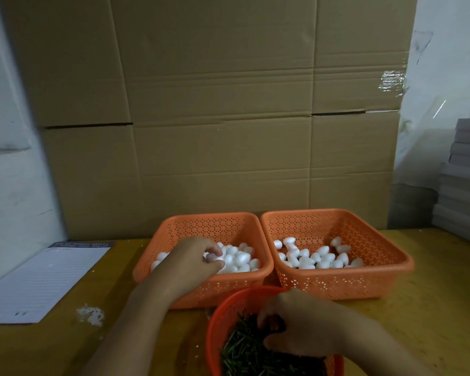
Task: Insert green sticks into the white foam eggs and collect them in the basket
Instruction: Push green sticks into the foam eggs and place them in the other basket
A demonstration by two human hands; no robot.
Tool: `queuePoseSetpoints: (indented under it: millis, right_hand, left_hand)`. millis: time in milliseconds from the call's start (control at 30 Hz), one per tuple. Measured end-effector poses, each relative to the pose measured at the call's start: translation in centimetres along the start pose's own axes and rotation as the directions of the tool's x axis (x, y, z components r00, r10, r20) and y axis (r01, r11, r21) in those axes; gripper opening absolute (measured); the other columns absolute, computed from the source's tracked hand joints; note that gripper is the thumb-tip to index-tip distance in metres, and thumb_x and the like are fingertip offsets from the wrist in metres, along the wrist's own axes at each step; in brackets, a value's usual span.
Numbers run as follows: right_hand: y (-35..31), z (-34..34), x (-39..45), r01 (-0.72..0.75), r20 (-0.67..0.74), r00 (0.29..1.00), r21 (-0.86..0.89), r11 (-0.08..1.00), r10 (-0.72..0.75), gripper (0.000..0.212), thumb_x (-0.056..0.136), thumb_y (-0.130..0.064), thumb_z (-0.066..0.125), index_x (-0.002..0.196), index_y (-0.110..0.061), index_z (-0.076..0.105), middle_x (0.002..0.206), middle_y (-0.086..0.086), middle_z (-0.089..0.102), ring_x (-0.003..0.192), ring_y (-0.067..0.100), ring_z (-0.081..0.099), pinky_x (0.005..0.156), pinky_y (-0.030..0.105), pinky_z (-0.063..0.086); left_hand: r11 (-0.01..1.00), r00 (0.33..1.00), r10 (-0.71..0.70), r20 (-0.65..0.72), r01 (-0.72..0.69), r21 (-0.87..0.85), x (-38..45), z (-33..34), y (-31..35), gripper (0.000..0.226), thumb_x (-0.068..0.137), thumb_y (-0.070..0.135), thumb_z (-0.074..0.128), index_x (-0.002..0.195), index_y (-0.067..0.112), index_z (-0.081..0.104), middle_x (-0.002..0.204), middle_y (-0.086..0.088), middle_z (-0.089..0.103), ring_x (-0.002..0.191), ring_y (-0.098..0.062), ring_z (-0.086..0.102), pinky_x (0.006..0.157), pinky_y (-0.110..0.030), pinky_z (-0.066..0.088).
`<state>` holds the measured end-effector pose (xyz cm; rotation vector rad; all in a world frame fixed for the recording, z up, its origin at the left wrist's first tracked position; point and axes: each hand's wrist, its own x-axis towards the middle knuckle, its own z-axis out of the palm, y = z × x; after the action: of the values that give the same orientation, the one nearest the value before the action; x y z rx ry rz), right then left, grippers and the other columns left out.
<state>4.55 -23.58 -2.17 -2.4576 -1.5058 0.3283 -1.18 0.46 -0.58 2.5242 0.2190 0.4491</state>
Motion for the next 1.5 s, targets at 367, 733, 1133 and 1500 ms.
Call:
queuePoseSetpoints:
  millis: [367, 733, 1133, 1500]
  right_hand:
    - [0.0, 0.1, 0.1, -0.004, -0.001, 1.000, 0.001, 1.000, 0.004, 0.029, 0.091, -0.038, 0.063, 0.120, -0.033, 0.064, 0.112, -0.013, 0.064, 0.098, 0.005, 0.060, 0.086, 0.027, 0.052]
    - [-0.6, 1.5, 0.7, 0.050, -0.215, 0.975, 0.011, 0.999, -0.046, 0.012, 0.091, -0.024, 0.059, 0.098, -0.027, 0.068, 0.101, -0.012, 0.069, 0.091, 0.003, 0.062, 0.083, 0.025, 0.052]
    - [-0.8, 1.5, 1.6, 0.022, -0.338, 0.941, 0.023, 0.999, -0.013, 0.013, 0.088, -0.022, 0.056, 0.093, -0.026, 0.068, 0.099, -0.012, 0.066, 0.089, 0.006, 0.059, 0.078, 0.024, 0.049]
    - [-1.3, 2.1, 2.7, 0.025, -0.255, 0.967, 0.062, 0.998, -0.008, 0.012, 0.092, -0.018, 0.053, 0.094, -0.017, 0.064, 0.094, 0.001, 0.069, 0.085, 0.019, 0.064, 0.079, 0.038, 0.052]
  left_hand:
    - [0.998, 0.977, 0.055, -0.204, -0.059, -0.013, 0.4, 0.0, 0.5, 0.021, 0.095, 0.016, 0.061, 0.097, 0.033, 0.072, 0.090, 0.019, 0.069, 0.084, 0.003, 0.063, 0.070, -0.012, 0.048]
    - [0.975, 0.989, -0.032, 0.145, -0.001, 0.221, 0.1, 1.6, 1.1, 0.034, 0.101, 0.057, 0.035, 0.107, 0.045, 0.066, 0.123, 0.017, 0.063, 0.125, -0.014, 0.049, 0.116, -0.049, 0.025]
    - [0.967, 0.987, -0.014, 0.161, -0.028, 0.252, 0.1, 2.3, 2.1, 0.042, 0.103, 0.057, 0.030, 0.104, 0.039, 0.068, 0.143, 0.013, 0.052, 0.142, -0.011, 0.034, 0.120, -0.049, 0.016]
    - [0.961, 0.983, -0.016, 0.185, -0.036, 0.275, 0.2, 2.3, 2.2, 0.049, 0.102, 0.058, 0.031, 0.110, 0.032, 0.072, 0.143, 0.011, 0.052, 0.142, -0.018, 0.037, 0.119, -0.050, 0.018]
